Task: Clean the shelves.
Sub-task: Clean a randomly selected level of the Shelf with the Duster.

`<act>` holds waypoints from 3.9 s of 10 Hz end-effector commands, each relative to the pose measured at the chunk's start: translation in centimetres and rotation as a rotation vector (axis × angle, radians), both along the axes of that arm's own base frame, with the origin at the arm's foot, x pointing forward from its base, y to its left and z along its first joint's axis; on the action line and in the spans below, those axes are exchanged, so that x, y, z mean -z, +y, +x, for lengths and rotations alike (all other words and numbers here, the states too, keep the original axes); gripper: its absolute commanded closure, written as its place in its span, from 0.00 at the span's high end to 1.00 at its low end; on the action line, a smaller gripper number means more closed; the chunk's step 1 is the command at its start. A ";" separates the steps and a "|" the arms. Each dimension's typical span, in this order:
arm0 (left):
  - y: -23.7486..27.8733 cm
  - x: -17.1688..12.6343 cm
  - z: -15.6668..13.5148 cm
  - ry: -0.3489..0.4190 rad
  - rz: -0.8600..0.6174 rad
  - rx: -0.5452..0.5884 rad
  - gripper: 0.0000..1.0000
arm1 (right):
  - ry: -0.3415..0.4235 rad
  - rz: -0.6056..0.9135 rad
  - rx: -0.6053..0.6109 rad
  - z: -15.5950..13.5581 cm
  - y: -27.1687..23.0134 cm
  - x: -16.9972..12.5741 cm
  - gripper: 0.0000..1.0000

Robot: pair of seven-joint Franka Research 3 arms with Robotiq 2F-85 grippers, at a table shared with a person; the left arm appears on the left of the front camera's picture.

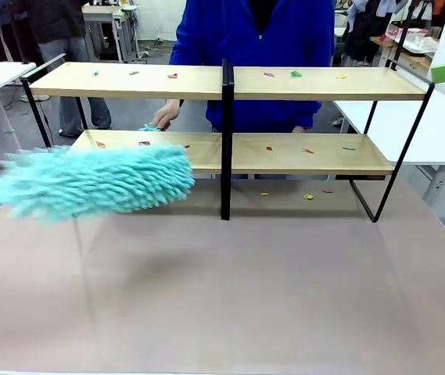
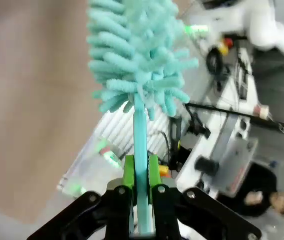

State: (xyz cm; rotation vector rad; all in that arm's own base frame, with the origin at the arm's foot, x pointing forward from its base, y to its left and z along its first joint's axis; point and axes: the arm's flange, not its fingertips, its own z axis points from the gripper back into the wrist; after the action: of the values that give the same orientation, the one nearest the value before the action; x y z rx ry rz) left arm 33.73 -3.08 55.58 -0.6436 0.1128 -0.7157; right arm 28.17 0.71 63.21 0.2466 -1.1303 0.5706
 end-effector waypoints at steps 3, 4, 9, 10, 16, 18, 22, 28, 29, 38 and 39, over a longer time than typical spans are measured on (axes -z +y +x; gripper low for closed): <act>-3.4 -0.8 2.7 0.030 0.099 -0.216 0.12 | -0.002 -0.001 0.000 0.1 0.0 0.0 1.00; -3.5 -0.9 2.8 0.040 0.071 -0.144 0.12 | -0.002 -0.001 0.000 0.1 0.0 0.0 1.00; -4.8 -1.3 1.6 -0.068 -0.100 -0.281 0.12 | -0.002 -0.001 0.000 0.1 0.0 0.0 1.00; -5.7 -1.2 1.4 -0.078 -0.120 -0.291 0.12 | -0.002 -0.001 0.000 0.1 0.0 0.0 1.00; -11.1 3.0 3.0 -0.181 0.015 -0.452 0.12 | -0.002 -0.001 0.000 0.1 0.0 0.0 1.00; -11.9 3.7 3.8 -0.228 0.035 -0.513 0.00 | -0.002 -0.001 0.000 0.1 0.0 0.0 1.00; -13.2 5.1 6.1 -0.293 0.121 -0.578 0.00 | -0.002 -0.001 0.000 0.1 0.0 0.0 1.00; -6.7 4.3 6.2 -0.224 0.390 -0.781 0.00 | -0.002 -0.001 0.000 0.1 0.0 0.0 1.00; -4.9 4.1 6.2 -0.231 0.427 -0.853 0.00 | -0.002 -0.001 0.000 0.1 0.0 0.0 1.00; -1.0 2.0 3.5 -0.275 0.387 -0.827 0.00 | -0.002 -0.001 0.000 0.1 0.0 0.0 1.00; -0.8 1.7 3.1 -0.257 0.309 -0.768 0.00 | -0.002 -0.001 0.000 0.1 0.0 0.0 1.00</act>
State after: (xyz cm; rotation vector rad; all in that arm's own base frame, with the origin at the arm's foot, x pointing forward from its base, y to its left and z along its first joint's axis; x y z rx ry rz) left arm 37.68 -4.89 53.84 -0.1541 -0.2747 0.0513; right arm 28.17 0.70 63.21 0.2467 -1.1303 0.5704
